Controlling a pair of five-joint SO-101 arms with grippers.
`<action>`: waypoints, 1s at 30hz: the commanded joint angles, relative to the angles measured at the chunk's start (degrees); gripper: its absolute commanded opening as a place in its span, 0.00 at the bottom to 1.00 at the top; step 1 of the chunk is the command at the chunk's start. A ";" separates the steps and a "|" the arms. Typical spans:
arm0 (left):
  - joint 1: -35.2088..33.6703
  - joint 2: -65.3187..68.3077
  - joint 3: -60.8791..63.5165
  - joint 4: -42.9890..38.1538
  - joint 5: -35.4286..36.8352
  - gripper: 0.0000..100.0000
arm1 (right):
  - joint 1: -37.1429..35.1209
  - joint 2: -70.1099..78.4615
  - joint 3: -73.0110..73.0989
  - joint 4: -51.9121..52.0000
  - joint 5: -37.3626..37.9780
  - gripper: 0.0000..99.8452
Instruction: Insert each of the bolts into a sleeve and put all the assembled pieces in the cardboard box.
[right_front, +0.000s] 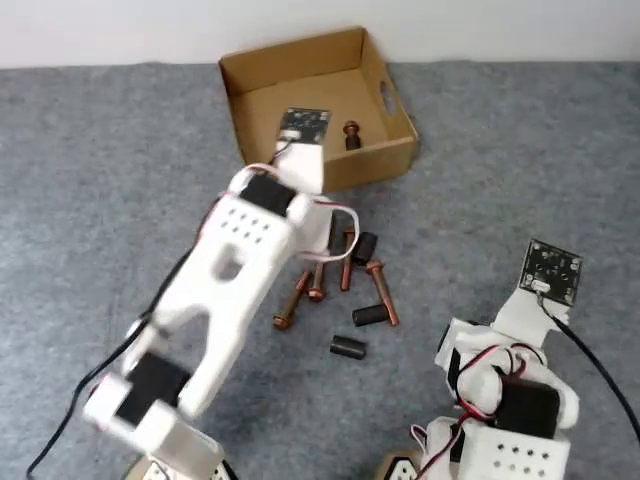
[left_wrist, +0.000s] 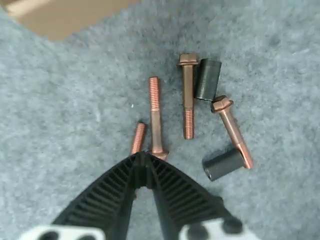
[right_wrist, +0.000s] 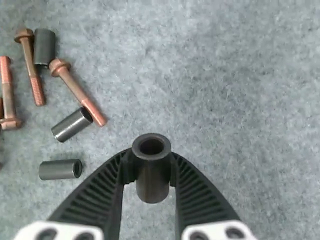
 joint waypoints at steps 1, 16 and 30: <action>0.35 8.18 -13.14 4.48 1.93 0.01 | 0.48 -2.15 -0.09 -1.01 0.00 0.01; 3.16 37.89 -50.33 14.59 5.27 0.13 | 0.40 -8.75 2.64 -1.27 1.76 0.01; 2.29 54.68 -68.70 17.76 5.01 0.13 | 0.40 -8.75 2.64 -1.27 1.85 0.01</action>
